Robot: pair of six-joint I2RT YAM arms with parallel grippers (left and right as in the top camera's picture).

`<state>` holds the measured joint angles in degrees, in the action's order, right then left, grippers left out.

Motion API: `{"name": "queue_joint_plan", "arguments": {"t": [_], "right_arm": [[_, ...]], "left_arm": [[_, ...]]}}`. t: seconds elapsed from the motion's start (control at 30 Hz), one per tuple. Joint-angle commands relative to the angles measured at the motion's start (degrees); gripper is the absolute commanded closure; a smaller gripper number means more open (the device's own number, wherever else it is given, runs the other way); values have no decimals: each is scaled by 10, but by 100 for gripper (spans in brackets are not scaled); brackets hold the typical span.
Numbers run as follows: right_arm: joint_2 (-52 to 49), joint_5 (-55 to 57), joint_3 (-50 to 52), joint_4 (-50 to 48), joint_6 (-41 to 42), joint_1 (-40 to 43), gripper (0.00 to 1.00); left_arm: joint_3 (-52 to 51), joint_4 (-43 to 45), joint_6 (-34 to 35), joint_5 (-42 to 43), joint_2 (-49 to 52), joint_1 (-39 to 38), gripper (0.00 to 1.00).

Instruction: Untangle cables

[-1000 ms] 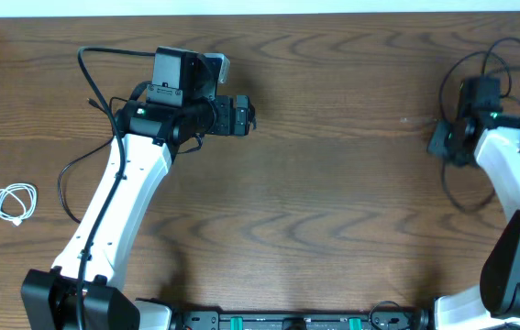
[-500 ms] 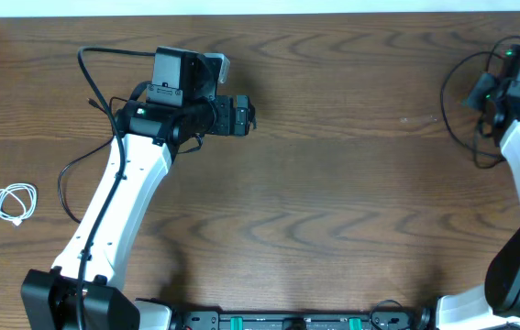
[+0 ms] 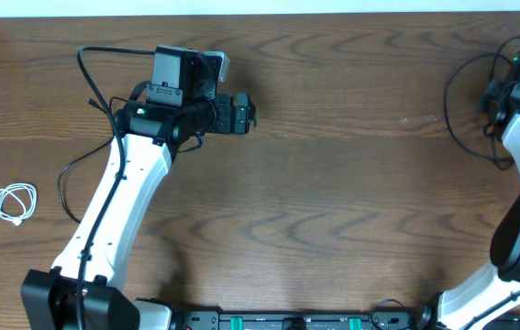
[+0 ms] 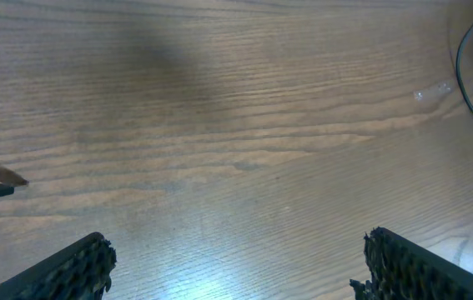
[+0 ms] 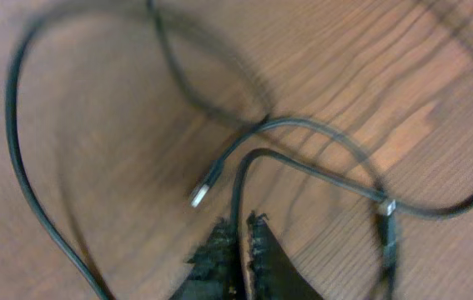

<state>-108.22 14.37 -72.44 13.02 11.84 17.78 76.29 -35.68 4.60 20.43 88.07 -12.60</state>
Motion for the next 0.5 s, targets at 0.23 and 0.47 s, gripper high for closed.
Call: {"name": "queue_joint_plan", "arguments": {"t": [0.23,0.47], "right_arm": [[2,-32,-7,64,-24,1,17],[29,-66,-7,122,-28,1,8]], "left_arm": [[-1,-3,-5,-5,-8,-1,4],[-1,-5,-5,-5,-8,-1,4]]}}
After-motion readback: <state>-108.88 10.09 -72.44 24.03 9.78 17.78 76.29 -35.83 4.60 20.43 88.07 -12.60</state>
